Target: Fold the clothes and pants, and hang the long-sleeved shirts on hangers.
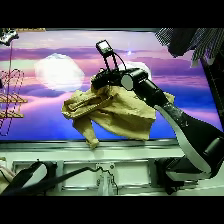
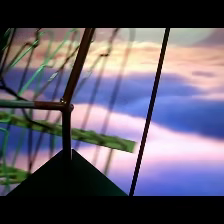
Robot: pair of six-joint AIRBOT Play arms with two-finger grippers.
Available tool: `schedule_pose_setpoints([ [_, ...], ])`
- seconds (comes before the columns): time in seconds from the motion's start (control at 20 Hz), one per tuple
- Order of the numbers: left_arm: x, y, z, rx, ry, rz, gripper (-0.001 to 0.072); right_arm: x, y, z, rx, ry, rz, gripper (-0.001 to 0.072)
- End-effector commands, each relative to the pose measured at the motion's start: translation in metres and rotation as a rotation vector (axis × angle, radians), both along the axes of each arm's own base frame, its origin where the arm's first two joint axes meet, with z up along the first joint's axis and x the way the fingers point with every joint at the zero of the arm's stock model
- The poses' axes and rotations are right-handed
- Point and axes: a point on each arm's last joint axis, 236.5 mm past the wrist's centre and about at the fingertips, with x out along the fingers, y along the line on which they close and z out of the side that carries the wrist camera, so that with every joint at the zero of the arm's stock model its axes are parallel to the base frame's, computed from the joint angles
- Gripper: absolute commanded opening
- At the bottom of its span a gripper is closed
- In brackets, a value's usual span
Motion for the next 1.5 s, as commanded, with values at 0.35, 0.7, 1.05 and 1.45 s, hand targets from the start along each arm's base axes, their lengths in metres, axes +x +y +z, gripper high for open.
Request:
schedule_pose_setpoints([
  [0.35, -0.17, -0.255, -0.026, -0.47, 0.352, -0.514, 0.0014, 0.013, -0.008, 0.038, 0.077, -0.063, -0.053, 0.0035],
  [0.7, -0.19, -0.272, -0.045, -0.44, 0.453, -0.578, 0.0013, -0.004, -0.011, 0.037, 0.058, -0.006, -0.03, 0.0035],
  [1.05, -0.134, -0.295, -0.063, -0.386, 0.352, -0.667, 0.0012, -0.021, -0.015, 0.059, 0.078, 0.006, -0.011, 0.0035],
  [1.45, -0.12, -0.348, -0.043, -0.531, 0.233, -0.822, 0.0011, -0.025, -0.023, 0.055, 0.026, 0.007, -0.001, 0.0035],
])
